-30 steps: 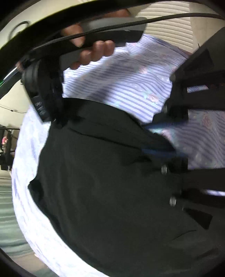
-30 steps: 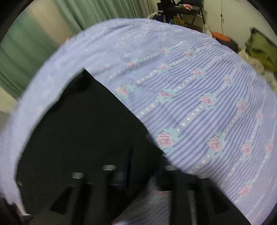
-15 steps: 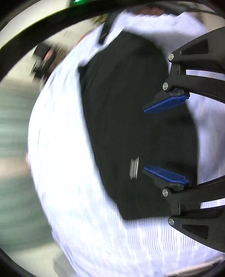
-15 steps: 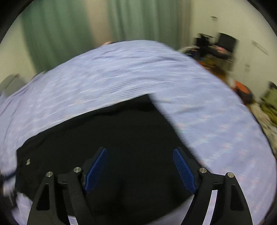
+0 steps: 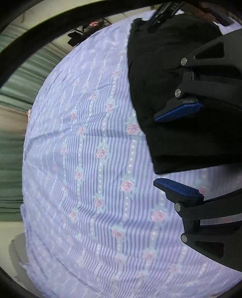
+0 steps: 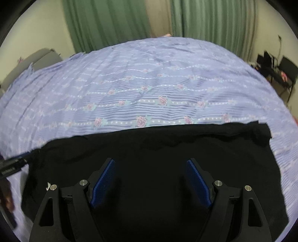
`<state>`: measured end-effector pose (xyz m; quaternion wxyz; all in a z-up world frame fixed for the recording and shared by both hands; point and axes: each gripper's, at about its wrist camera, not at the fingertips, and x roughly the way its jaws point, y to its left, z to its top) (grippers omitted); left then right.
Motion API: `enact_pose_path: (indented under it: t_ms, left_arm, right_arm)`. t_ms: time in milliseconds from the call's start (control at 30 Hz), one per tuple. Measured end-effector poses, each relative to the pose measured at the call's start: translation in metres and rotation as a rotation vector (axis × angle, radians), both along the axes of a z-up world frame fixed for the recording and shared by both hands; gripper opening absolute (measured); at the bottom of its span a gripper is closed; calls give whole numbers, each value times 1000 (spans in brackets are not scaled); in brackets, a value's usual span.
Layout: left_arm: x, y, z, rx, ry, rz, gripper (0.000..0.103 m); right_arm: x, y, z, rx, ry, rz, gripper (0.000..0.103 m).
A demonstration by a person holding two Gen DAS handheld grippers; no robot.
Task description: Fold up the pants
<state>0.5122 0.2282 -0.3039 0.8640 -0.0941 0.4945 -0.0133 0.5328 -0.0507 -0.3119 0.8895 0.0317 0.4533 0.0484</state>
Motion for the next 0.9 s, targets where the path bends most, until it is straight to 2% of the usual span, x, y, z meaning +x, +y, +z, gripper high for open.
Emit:
enact_pose_path:
  t_ms: [33, 67, 133, 167, 233, 400, 500, 633, 700, 733, 767, 800, 833, 867, 900]
  left_arm:
    - [-4, -6, -3, -13, -5, -2, 53]
    - [1, -9, -5, -31, -6, -9, 36]
    - [5, -14, -7, -11, -10, -8, 26]
    - [6, -20, -5, 20, -21, -12, 15]
    - [5, -22, -5, 31, -30, -7, 9]
    - [-5, -2, 4, 43, -63, 64, 2]
    - [-2, -7, -1, 87, -48, 43, 2]
    - [5, -20, -3, 143, -55, 38, 2]
    - [2, -33, 2, 239, -76, 36, 3]
    - [1, -46, 7, 313, -96, 37, 3]
    - [-2, -61, 14, 384, -122, 48, 16]
    - [-4, -73, 21, 417, -141, 51, 44]
    - [-7, -89, 32, 453, -180, 51, 58]
    - [-12, -105, 44, 478, -234, 44, 69]
    - [-16, -119, 53, 472, -278, 16, 67]
  right_arm:
    - [1, -1, -1, 7, 2, -7, 79]
    - [3, 0, -2, 9, 4, -13, 79]
    - [2, 2, -4, 17, 8, -13, 79]
    - [2, 3, -5, 26, 11, -12, 79]
    - [0, 5, -5, 42, 13, -14, 79]
    - [2, 9, 6, 65, -22, -13, 79]
    - [6, 5, 13, 30, -56, -13, 79]
    - [12, -15, 22, -142, -141, -79, 79]
    - [17, -30, 24, -273, -181, -147, 79]
    - [20, -38, 25, -326, -201, -180, 79]
    - [21, -45, 26, -341, -212, -197, 79]
    - [24, -55, 28, -337, -216, -211, 79]
    - [27, -70, 28, -309, -205, -238, 79]
    - [29, -81, 29, -283, -197, -254, 79]
    - [31, -99, 29, -237, -183, -275, 79]
